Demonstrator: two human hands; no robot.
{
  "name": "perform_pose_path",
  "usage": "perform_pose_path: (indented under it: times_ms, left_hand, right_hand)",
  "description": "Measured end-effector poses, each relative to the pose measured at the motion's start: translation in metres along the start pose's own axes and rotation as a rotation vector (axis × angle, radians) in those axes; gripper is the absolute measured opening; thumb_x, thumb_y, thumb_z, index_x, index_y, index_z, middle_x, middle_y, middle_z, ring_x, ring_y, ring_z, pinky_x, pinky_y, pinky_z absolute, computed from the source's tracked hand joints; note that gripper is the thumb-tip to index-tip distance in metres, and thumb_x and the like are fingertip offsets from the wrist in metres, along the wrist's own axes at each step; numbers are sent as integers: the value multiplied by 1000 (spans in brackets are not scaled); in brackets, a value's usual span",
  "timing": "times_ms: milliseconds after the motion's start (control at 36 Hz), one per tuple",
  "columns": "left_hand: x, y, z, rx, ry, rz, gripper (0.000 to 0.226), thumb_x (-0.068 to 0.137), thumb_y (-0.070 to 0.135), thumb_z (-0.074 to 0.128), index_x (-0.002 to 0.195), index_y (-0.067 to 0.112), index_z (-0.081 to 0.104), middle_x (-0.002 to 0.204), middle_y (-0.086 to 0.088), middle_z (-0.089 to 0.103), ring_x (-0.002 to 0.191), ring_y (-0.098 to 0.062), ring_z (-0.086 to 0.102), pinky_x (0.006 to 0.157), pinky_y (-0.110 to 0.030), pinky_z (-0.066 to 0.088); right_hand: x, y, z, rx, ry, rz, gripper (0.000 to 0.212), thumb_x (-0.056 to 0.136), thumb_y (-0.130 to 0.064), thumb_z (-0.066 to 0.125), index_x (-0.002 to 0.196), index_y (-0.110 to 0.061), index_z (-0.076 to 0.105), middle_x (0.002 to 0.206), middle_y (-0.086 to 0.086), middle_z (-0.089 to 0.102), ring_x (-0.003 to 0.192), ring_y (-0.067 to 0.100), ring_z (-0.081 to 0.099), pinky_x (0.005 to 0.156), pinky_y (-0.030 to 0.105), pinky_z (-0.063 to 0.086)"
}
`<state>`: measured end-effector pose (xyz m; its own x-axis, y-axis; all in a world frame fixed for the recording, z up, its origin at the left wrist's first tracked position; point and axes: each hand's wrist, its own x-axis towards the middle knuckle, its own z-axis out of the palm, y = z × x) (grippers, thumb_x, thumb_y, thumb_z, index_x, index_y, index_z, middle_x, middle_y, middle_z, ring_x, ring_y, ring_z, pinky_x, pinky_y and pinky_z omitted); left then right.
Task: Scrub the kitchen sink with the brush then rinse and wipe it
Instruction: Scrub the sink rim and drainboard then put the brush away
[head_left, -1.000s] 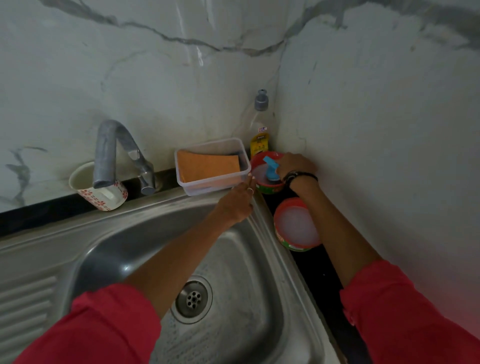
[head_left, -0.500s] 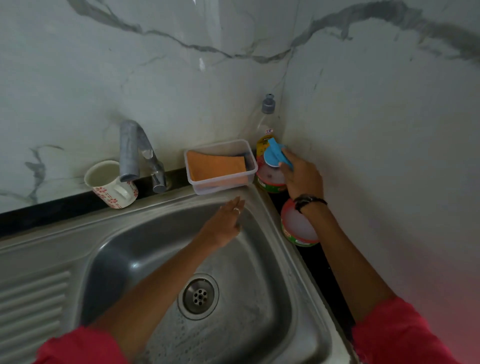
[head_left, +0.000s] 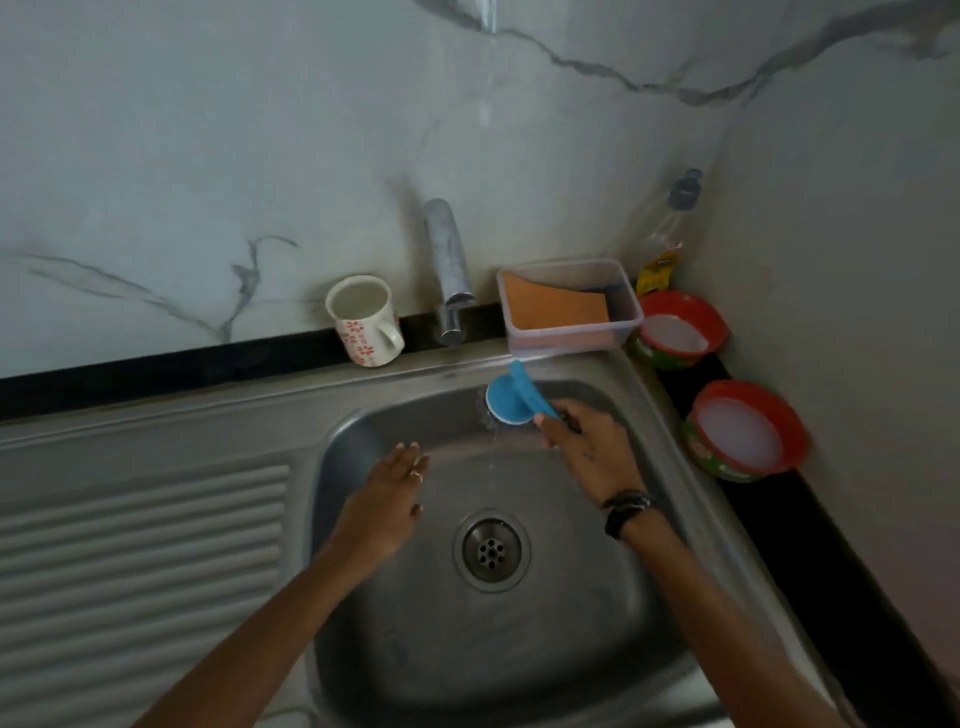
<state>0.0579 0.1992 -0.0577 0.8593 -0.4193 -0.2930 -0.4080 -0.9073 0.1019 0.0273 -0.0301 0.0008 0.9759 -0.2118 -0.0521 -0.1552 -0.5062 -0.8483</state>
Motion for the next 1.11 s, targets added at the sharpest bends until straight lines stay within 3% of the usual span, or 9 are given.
perform_pose_path:
  times_ms: [56,139,250,333,472,583,722,917,1111]
  left_hand:
    - [-11,-19,-1,56,59,-54,62,93,14,47,148,11,19,157,-9,12,145,-24,11,116,-33,11]
    - [-21,-49,-3,82,153,-132,67,62,0,78,125,-1,56,131,-22,52,121,-36,52,99,-42,42]
    - [-29,-77,-6,81,114,-246,63,89,8,50,146,4,23,153,-13,22,141,-28,22,114,-34,22]
    - [-29,-90,-6,9,102,-312,59,94,16,43,147,6,20,155,-9,19,142,-21,22,112,-30,23]
    - [-24,-96,-7,2,90,-351,47,92,21,47,137,8,37,143,-7,41,128,-23,43,101,-32,38]
    - [-20,-100,-11,76,71,-357,35,90,29,53,121,13,51,122,-6,59,111,-23,57,91,-31,43]
    - [-17,-108,-11,68,65,-359,35,87,34,57,116,15,54,117,-5,63,106,-23,60,89,-30,43]
    - [-8,-106,-12,135,53,-375,27,85,28,60,109,15,59,106,-1,64,97,-20,63,80,-28,46]
    - [-5,-106,-15,140,36,-364,19,83,23,62,101,15,63,103,-3,66,96,-21,63,77,-27,46]
  right_hand:
    - [3,-1,30,46,-97,49,20,93,-29,52,107,-16,58,75,-8,57,59,2,51,56,16,41]
    - [11,-10,72,68,-198,81,27,94,-26,51,117,-11,53,81,0,60,50,3,49,47,16,41]
    - [27,-34,123,-7,-246,-10,34,95,-27,50,125,-11,50,109,12,66,92,21,62,79,30,46]
    - [33,-54,157,-102,-269,-50,37,96,-31,45,129,-14,46,115,12,64,107,30,57,91,38,46]
    - [40,-63,189,-354,-252,-132,42,98,-36,37,138,-22,38,116,13,62,105,32,58,87,43,48]
    - [49,-41,158,-401,-119,-61,44,99,-37,35,141,-25,36,114,17,63,105,34,58,84,40,46]
    - [37,-31,142,-328,82,102,44,100,-34,34,142,-20,36,107,18,64,102,33,59,79,37,46]
    - [42,-48,172,-346,-52,-51,42,99,-35,36,139,-22,39,108,15,64,98,32,61,79,39,47]
    - [42,-26,147,-216,249,261,43,100,-35,33,140,-21,37,111,16,63,105,33,58,83,39,46]
